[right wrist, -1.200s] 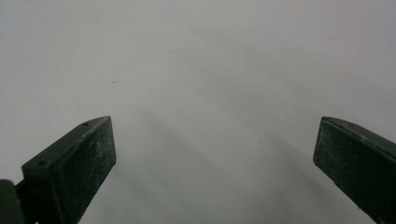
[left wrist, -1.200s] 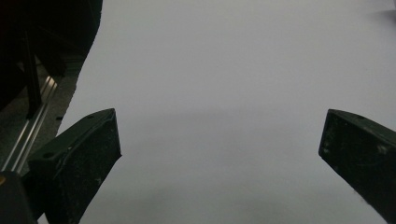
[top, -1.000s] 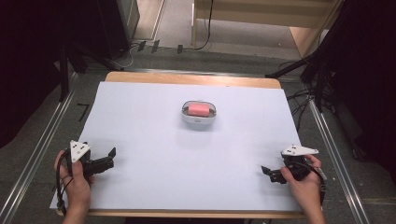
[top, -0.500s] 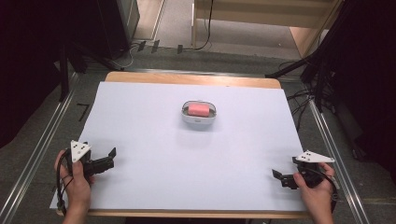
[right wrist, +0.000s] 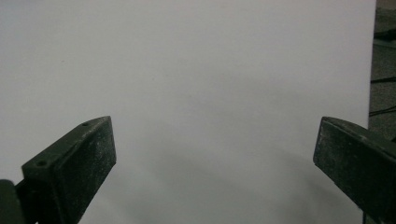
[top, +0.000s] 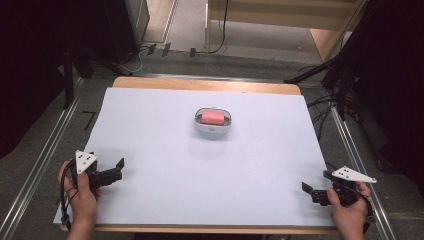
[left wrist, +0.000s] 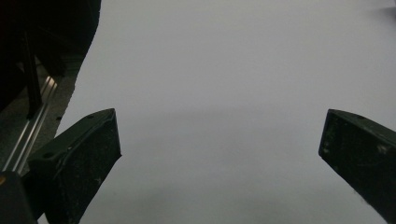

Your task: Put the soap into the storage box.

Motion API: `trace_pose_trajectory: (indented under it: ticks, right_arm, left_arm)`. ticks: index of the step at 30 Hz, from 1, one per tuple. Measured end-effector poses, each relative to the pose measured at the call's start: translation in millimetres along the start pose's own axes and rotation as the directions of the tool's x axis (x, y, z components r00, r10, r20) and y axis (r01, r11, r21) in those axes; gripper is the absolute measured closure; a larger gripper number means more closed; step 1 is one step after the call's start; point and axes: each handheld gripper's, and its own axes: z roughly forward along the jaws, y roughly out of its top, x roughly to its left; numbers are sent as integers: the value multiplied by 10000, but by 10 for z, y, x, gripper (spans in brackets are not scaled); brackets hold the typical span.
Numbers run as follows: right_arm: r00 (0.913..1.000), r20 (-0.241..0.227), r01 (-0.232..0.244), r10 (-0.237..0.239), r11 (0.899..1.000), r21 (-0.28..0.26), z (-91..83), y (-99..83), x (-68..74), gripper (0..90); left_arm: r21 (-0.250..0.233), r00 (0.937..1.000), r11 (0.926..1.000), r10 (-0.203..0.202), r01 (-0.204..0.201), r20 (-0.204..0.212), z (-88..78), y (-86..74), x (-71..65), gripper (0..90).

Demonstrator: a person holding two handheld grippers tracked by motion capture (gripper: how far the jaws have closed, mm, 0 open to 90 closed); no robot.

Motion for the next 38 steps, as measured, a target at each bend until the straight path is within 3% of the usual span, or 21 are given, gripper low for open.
trace_pose_trajectory:
  ticks: [9,14,20,25,35,38]
  right_arm:
    - [9993,134,-330,340,9968,-730,-50,-54,-14,0]
    - [9969,125,-763,776,9938,-809,-54,-64,-56,0]
    - [9925,652,-977,1035,9914,-871,-45,-61,-55,0]
    - [9880,496,-1400,1464,9837,-1129,-68,-75,-105,0]
    - [9871,561,-1439,1500,9845,-1008,-53,-69,-105,0]
    - [9874,793,-1285,1369,9864,-1029,-58,-62,-74,0]
  left_arm:
    - [62,10000,10000,-23,23,32,5,4,3,0]
    - [58,10000,10000,-27,27,41,6,3,0,0]
    - [115,10000,9999,11,-11,8,9,6,-4,0]
    - [131,10000,9999,8,-8,22,11,6,-6,0]
    - [209,10000,9998,7,-8,70,20,10,-2,0]
    - [253,10000,9997,31,-32,47,27,13,-6,0]
